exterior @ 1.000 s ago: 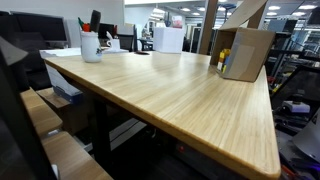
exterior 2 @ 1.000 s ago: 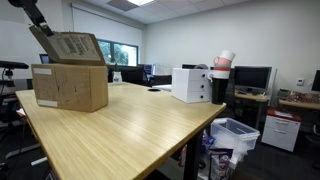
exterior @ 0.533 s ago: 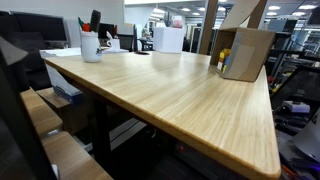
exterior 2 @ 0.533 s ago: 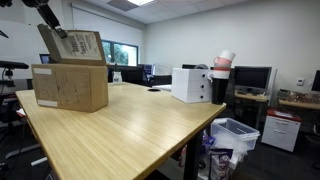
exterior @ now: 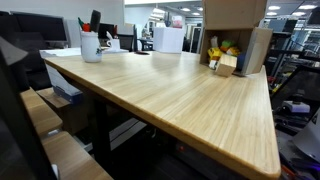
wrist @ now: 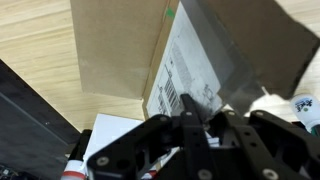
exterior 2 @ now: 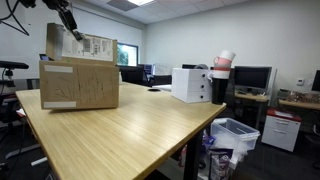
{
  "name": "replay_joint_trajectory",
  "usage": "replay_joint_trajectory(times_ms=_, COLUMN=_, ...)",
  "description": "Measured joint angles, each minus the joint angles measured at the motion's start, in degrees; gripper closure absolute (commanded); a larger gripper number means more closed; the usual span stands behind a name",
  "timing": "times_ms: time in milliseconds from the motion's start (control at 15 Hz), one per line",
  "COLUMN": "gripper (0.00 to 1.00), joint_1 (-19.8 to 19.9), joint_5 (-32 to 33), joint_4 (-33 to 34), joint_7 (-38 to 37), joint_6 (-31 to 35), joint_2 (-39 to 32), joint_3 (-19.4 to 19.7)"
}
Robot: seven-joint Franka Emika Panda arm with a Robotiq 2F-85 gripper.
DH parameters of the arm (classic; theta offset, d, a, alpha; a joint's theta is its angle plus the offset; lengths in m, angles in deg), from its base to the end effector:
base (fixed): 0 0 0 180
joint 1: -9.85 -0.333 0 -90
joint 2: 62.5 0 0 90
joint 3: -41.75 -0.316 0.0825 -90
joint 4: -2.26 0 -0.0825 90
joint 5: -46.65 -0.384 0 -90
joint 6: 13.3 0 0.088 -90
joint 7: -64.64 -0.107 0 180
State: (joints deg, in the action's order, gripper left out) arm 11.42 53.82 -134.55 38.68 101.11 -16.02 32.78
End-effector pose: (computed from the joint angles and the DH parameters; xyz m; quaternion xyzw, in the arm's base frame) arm 0.3348 0.0529 0.6263 0.9596 -0.1551 0.2275 0.0583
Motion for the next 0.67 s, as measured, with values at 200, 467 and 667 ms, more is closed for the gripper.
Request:
replay_joint_trajectory(times_ms=200, gripper=0.98, joint_1=0.00, joint_5=-0.03, joint_4=3.66, joint_7=1.00, joint_6=-0.04, joint_2=-4.87, joint_3=0.39)
replay_joint_trajectory(times_ms=467, gripper=0.98, joint_1=-0.01, joint_5=-0.03, joint_4=8.94, joint_7=1.01, joint_6=-0.57, joint_2=-11.28, joint_3=0.47)
replay_joint_trajectory(times_ms=667, gripper=0.98, joint_1=-0.01, joint_5=-0.03, joint_4=13.28, joint_7=0.98, joint_6=-2.05, joint_2=-15.86, joint_3=0.38)
